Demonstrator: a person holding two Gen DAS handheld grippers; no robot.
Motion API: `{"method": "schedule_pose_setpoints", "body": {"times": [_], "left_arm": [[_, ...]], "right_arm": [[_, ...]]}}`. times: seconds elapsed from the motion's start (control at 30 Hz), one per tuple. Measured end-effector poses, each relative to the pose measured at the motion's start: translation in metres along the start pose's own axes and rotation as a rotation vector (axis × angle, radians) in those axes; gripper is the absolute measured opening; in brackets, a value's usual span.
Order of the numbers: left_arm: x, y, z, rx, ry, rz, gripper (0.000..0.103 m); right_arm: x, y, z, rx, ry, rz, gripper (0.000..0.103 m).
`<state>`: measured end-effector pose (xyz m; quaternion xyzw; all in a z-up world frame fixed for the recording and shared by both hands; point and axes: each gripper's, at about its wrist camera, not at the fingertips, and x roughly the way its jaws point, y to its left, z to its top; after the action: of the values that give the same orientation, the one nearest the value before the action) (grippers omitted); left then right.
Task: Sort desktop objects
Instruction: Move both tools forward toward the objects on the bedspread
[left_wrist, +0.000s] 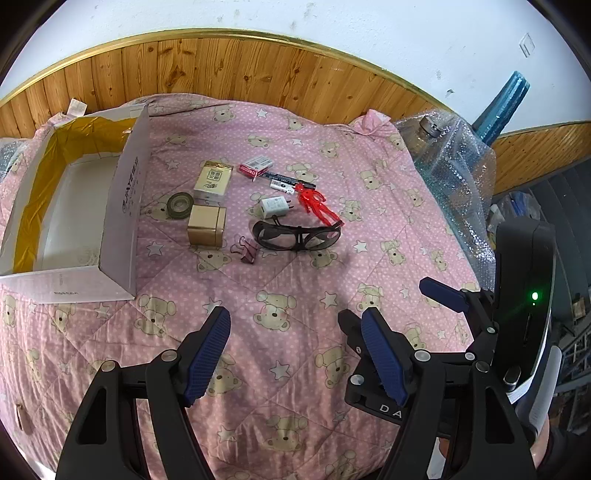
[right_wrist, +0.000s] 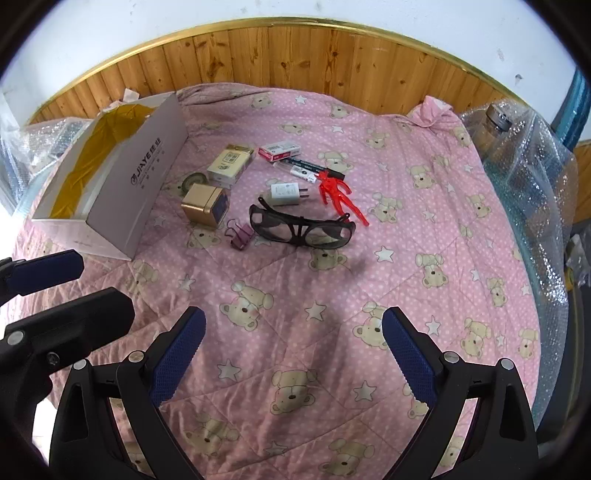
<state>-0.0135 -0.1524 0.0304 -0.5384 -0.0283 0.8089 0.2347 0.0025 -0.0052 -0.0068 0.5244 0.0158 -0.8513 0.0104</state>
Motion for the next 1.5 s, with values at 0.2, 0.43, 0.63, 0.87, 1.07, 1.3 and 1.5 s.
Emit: {"method": "schedule_pose_setpoints", "body": {"times": [0.2, 0.43, 0.63, 0.87, 1.07, 1.3, 1.5], "left_arm": [[0.005, 0.004, 0.007, 0.004, 0.016, 0.015, 0.074], [0.017, 0.005, 0.018, 0.014, 0.035, 0.032, 0.074], [0.031, 0.005, 0.025, 0.021, 0.059, 0.043, 0.052], [0.051, 0.008, 0.028, 0.025, 0.098, 0.011, 0.009], [0.062, 0.006, 0.031, 0.044, 0.108, 0.009, 0.006], [0.073, 0.01, 0.043, 0.018, 0.107, -0.008, 0.059], [0.091, 0.023, 0.052, -0.017, 0.141, -0.011, 0.059]], "right_arm": [[0.008, -0.005, -0.001, 0.014, 0.014, -0.008, 0.096], [0.015, -0.007, 0.004, 0.015, 0.018, -0.009, 0.096], [0.026, -0.009, 0.007, 0.017, 0.037, -0.004, 0.043], [0.047, -0.017, 0.008, 0.033, 0.091, 0.027, 0.01], [0.058, -0.018, 0.014, 0.021, 0.103, 0.02, 0.011], [0.077, -0.023, 0.025, 0.022, 0.132, 0.004, 0.05], [0.097, -0.029, 0.033, 0.04, 0.168, 0.014, 0.05]]}}
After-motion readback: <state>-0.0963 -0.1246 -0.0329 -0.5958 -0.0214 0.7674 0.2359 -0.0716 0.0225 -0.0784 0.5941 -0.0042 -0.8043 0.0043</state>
